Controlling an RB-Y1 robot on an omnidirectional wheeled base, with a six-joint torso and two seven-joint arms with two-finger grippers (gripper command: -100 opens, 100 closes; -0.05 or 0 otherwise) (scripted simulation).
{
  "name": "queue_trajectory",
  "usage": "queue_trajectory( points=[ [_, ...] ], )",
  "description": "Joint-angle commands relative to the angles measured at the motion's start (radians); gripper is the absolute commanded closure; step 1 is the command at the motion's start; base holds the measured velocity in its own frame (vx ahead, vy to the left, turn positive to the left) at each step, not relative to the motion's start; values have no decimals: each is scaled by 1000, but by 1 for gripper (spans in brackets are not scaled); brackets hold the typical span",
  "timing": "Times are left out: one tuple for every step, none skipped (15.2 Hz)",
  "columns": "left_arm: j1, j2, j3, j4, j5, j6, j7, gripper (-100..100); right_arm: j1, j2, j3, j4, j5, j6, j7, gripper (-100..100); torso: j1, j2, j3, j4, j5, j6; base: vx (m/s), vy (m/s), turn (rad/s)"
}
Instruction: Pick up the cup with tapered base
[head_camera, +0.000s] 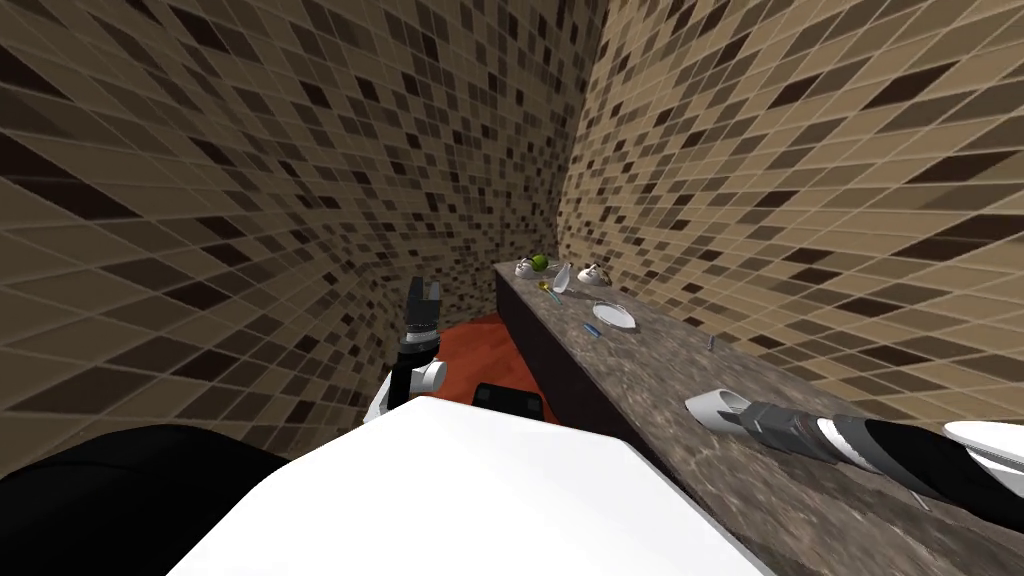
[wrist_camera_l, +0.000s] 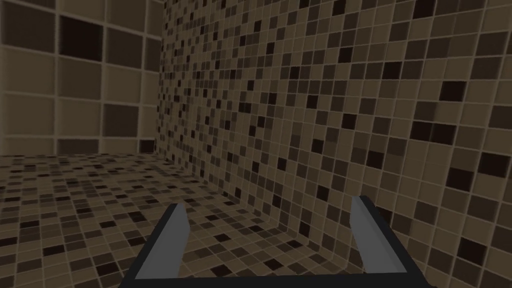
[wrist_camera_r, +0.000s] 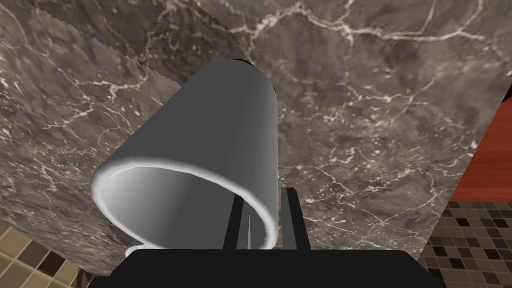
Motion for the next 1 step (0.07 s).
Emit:
queue_trajectory(
  points=[
    [0,0,0,0,0,0,0,0,0,0,0,0,0,0,0,100,0,0,0,0,0,0,46,20,-167]
  ],
)
